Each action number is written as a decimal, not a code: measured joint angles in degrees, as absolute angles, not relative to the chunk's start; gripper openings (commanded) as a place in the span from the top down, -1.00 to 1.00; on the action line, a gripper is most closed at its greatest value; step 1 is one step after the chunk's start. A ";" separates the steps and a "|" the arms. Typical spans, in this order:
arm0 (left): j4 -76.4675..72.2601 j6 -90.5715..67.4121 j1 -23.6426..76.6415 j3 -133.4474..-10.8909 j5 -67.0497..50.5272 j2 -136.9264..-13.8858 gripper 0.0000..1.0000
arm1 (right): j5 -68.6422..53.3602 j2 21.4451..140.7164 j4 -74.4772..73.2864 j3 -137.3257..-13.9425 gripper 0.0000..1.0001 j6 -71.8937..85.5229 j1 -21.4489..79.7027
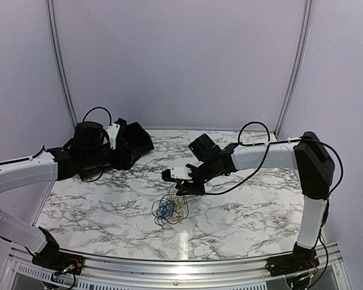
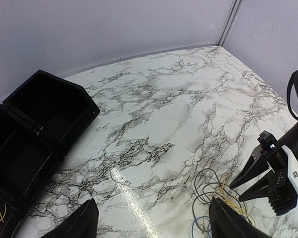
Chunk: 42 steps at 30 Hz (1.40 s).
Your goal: Untangle the cables
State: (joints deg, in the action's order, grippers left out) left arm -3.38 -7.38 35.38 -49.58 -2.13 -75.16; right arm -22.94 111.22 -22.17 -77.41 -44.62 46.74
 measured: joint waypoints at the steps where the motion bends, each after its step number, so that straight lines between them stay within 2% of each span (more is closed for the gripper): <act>1: -3.31 -7.79 35.38 -49.58 -2.13 -74.74 -0.60 | -22.98 111.00 -22.31 -77.36 0.40 -44.84 46.74; 7: -4.01 -9.65 35.48 -48.66 -2.13 -70.48 -0.60 | -22.98 110.67 -22.65 -77.36 0.41 -45.08 46.74; 24: -5.04 -14.33 35.48 -48.42 -2.98 -70.52 -0.60 | -22.74 111.39 -23.05 -77.36 0.43 -45.71 46.76; 26: -5.76 -15.09 35.48 -48.40 -3.09 -70.52 -0.60 | -22.55 111.96 -23.05 -77.36 0.53 -45.69 46.76; 31: -7.01 -16.60 35.48 -48.12 -3.16 -70.63 -0.59 | -22.35 112.73 -22.81 -77.38 0.98 -45.32 46.76; 38: -8.45 -18.28 35.94 -45.50 -2.76 -73.56 -0.53 | -22.39 111.53 -23.97 -77.87 1.00 -43.29 46.76; 42: -9.61 -18.63 39.57 -42.54 -3.01 -74.59 -0.54 | -23.03 107.48 -27.03 -79.22 1.00 -40.73 46.65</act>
